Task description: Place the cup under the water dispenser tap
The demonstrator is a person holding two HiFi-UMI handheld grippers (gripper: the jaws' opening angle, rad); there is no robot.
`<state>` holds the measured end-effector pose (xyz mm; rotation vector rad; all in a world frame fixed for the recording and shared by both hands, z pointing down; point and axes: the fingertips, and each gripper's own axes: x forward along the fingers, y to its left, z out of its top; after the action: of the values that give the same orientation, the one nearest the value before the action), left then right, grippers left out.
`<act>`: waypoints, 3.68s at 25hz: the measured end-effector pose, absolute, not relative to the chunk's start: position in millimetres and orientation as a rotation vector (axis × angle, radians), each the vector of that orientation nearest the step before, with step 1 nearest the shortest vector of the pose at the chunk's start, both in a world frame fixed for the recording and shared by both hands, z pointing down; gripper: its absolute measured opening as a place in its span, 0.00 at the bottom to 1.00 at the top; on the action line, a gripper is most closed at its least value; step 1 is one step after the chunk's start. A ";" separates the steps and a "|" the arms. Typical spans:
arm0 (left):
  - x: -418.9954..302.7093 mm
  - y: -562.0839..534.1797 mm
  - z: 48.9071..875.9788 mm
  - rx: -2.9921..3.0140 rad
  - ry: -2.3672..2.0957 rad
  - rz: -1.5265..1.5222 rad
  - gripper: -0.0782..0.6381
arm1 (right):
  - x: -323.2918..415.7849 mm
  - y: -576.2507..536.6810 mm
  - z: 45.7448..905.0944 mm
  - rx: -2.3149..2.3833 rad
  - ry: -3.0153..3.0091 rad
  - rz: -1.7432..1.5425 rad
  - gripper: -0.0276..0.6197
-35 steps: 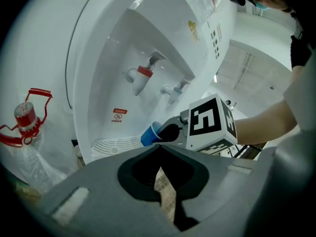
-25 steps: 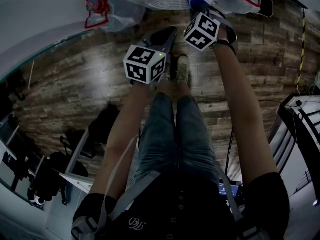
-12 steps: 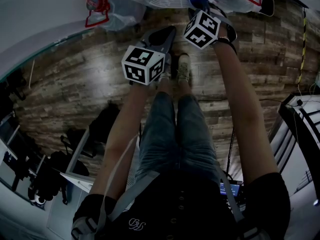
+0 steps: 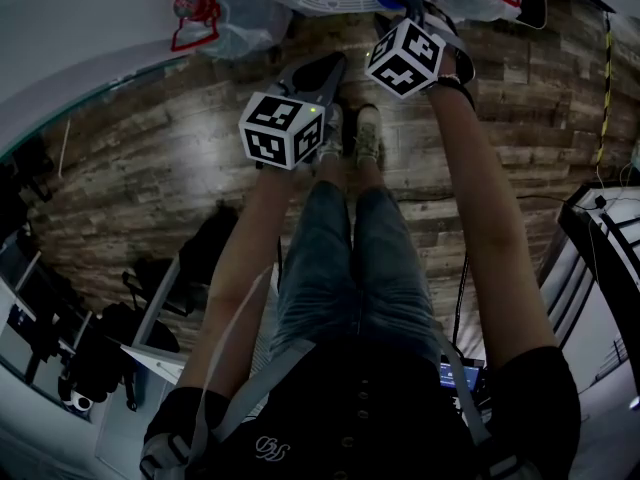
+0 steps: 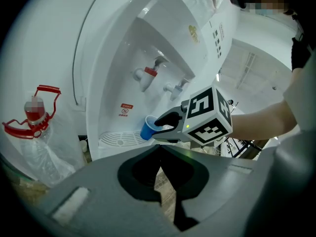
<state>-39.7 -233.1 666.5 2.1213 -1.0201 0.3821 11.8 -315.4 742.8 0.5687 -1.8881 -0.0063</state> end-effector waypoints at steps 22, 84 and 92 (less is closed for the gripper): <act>-26.6 -218.5 582.5 2.213 -0.926 0.478 0.11 | 19.2 -260.5 622.6 0.772 -2.022 0.287 0.30; -11.8 -187.0 345.0 2.509 -0.833 0.224 0.11 | 21.9 -179.0 349.3 1.163 -2.487 0.453 0.04; -11.5 -175.3 353.4 2.488 -0.836 0.243 0.11 | 18.9 -177.3 352.8 1.137 -2.480 0.433 0.04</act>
<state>-11.5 -175.3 353.4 2.4881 -0.8360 0.2427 18.9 -177.3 352.8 1.1367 -2.4799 0.4325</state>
